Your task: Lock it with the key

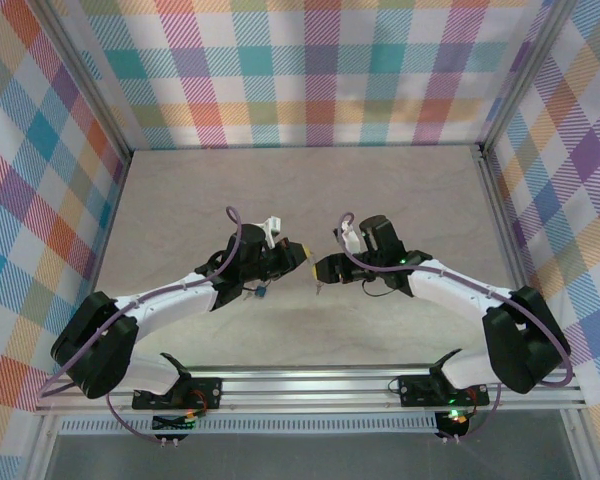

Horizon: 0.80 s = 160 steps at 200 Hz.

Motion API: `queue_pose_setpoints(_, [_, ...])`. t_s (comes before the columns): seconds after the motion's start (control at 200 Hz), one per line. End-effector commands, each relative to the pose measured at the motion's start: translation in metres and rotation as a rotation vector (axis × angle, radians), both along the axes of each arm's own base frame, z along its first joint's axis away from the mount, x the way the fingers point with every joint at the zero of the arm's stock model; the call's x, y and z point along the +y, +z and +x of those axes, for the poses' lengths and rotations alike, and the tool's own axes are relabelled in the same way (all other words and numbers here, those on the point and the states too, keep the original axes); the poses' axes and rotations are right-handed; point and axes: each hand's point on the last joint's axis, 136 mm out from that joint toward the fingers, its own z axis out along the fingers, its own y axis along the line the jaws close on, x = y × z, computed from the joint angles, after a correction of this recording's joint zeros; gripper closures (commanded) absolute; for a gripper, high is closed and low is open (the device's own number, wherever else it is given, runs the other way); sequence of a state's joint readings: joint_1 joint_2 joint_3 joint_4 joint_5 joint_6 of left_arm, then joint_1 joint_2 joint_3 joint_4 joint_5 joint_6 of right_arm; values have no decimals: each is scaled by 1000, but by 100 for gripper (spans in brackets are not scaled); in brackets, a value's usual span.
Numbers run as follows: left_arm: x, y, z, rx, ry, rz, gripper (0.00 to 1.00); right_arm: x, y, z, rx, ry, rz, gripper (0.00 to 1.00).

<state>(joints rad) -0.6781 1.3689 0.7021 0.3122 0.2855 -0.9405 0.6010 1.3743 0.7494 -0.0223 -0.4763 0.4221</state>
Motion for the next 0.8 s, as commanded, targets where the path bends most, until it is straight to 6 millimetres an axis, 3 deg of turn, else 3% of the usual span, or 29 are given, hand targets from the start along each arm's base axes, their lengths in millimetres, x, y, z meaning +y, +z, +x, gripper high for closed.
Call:
queue_pose_setpoints(0.0, [-5, 29, 4, -71, -10, -36, 100, 9, 8, 2, -21, 20, 31, 50])
queue_pose_setpoints(0.165, [-8, 29, 3, -74, -18, -41, 100, 16, 4, 1, -12, 30, 29, 53])
queue_pose_setpoints(0.795, [-5, 33, -3, -94, -23, -58, 100, 16, 1, 0, -11, 30, 33, 81])
